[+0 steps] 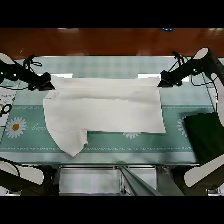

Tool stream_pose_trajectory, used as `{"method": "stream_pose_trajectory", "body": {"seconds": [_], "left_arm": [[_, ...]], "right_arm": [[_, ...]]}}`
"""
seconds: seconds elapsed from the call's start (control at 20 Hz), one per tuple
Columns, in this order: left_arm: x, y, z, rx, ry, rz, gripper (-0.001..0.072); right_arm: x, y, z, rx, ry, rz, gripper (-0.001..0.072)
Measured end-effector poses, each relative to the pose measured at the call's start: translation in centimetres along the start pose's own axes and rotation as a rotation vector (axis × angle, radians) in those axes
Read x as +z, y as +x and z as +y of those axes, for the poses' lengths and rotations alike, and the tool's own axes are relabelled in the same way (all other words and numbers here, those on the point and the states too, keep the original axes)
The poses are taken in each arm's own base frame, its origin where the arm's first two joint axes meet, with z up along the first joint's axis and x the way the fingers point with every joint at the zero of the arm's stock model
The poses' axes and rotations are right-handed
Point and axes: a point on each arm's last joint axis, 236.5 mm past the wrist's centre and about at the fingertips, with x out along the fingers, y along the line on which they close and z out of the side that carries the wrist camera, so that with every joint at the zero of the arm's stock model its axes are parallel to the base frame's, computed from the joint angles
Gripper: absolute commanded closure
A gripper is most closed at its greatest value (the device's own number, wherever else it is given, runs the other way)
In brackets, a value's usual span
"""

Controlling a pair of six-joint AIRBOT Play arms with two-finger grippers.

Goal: Fold the shirts.

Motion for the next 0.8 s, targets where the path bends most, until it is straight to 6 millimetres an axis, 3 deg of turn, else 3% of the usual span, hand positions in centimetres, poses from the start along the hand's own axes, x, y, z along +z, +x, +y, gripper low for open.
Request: {"method": "stream_pose_trajectory", "body": {"seconds": [0.1, 0.15, 0.2, 0.25, 0.4, 0.55, 0.65, 0.8], "left_arm": [[-0.8, 0.5, 0.2, -0.003, -0.006, 0.025, 0.0684], [-1.1, 0.7, 0.2, -0.005, -0.007, 0.038, 0.0579], [-1.4, 0.8, 0.2, -0.007, -0.007, 0.046, 0.0256], [-1.6, 0.7, 0.2, -0.01, -0.009, 0.057, 0.02], [-2.9, -0.4, 0.3, -0.011, -0.007, 0.101, 0.02], [-4.5, -3.0, 0.9, -0.002, -0.03, 0.104, 0.02], [-7.1, -4.3, 2.1, -0.003, -0.075, 0.106, 0.02], [-13.0, -5.0, 4.0, -0.05, -0.194, 0.093, 0.02]], "right_arm": [[-0.7, 0.6, -0.2, 0.002, 0.01, 0.021, 0.065], [-0.8, 0.8, -0.2, 0.003, 0.013, 0.025, 0.0443], [-0.9, 0.9, -0.2, 0.008, 0.024, 0.028, 0.03], [-1.0, 0.9, -0.2, 0.009, 0.033, 0.029, 0.0296], [-1.4, -0.5, -0.6, 0.006, 0.071, 0.026, 0.0296], [-2.9, -4.0, -2.8, -0.057, 0.114, 0.013, 0.0299], [-5.3, -5.8, -4.3, -0.087, 0.155, 0.006, 0.0298], [-10.1, -6.3, -5.5, -0.071, 0.23, -0.04, 0.0298]]}}
